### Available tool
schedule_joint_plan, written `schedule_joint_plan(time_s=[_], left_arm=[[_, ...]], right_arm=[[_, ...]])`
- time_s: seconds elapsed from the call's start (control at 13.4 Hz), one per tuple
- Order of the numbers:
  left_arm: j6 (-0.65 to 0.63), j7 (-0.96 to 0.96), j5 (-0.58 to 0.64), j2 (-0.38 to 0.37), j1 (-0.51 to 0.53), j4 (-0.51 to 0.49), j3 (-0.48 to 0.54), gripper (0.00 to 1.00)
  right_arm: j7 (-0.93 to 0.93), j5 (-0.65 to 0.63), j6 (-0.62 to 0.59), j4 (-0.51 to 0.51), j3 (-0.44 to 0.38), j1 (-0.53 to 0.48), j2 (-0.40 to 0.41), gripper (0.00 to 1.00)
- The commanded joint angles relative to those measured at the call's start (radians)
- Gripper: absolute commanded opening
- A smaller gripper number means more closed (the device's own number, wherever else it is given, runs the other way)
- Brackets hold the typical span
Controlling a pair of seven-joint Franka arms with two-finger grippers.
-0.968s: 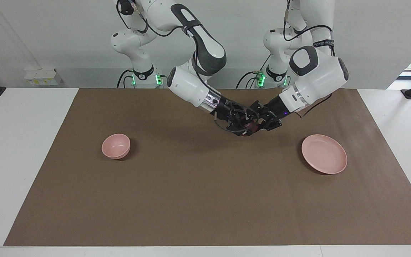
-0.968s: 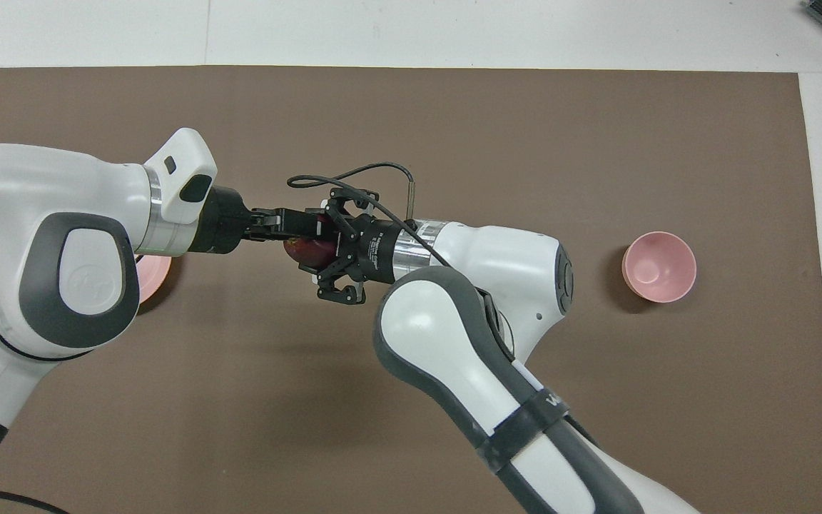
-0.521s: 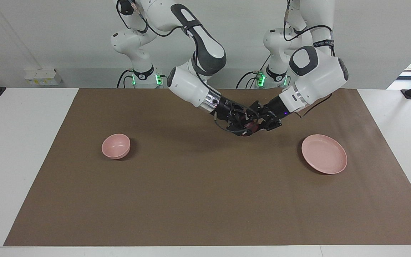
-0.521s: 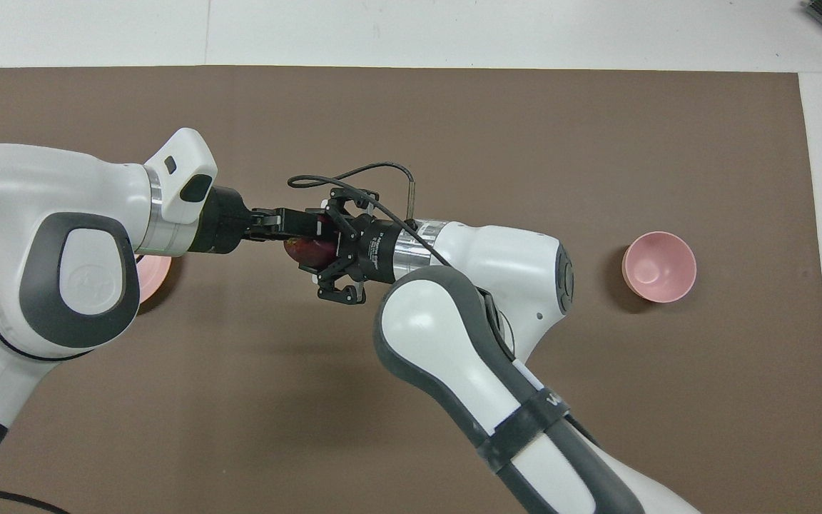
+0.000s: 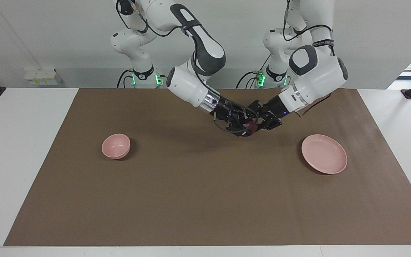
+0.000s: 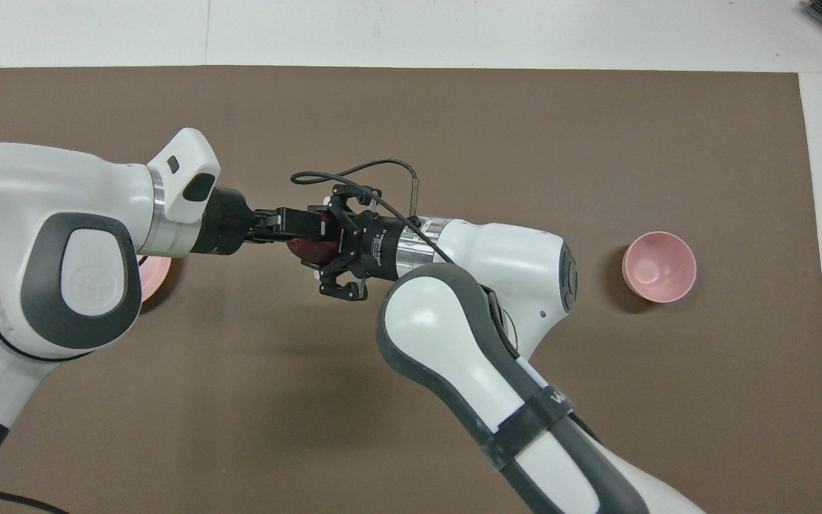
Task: Move apple from plate to bowl
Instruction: 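Close the right gripper on the apple held by the left gripper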
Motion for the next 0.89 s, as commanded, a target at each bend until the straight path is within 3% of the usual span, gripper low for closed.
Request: schedule_joint_plan(time_s=[0.0, 0.45, 0.67, 0.82], left_arm=[[-0.028, -0.027, 0.016, -0.021, -0.011, 0.0, 0.012, 1.0], [-0.094, -0.027, 0.08, -0.068, 0.017, 0.0, 0.019, 1.0], [-0.13, -0.022, 0.158, -0.071, 0.062, 0.045, 0.018, 1.0], [-0.131, -0.022, 0.271, -0.065, 0.062, 0.063, 0.016, 1.0]], right_arm=[[-0.025, 0.01, 0.005, 0.002, 0.002, -0.008, -0.008, 0.0], [-0.035, 0.009, 0.005, -0.003, 0.001, -0.01, -0.009, 0.0], [-0.066, 0.007, 0.0, -0.023, -0.001, -0.014, -0.019, 0.0], [-0.109, -0.02, -0.006, -0.049, -0.002, -0.017, -0.028, 0.0]])
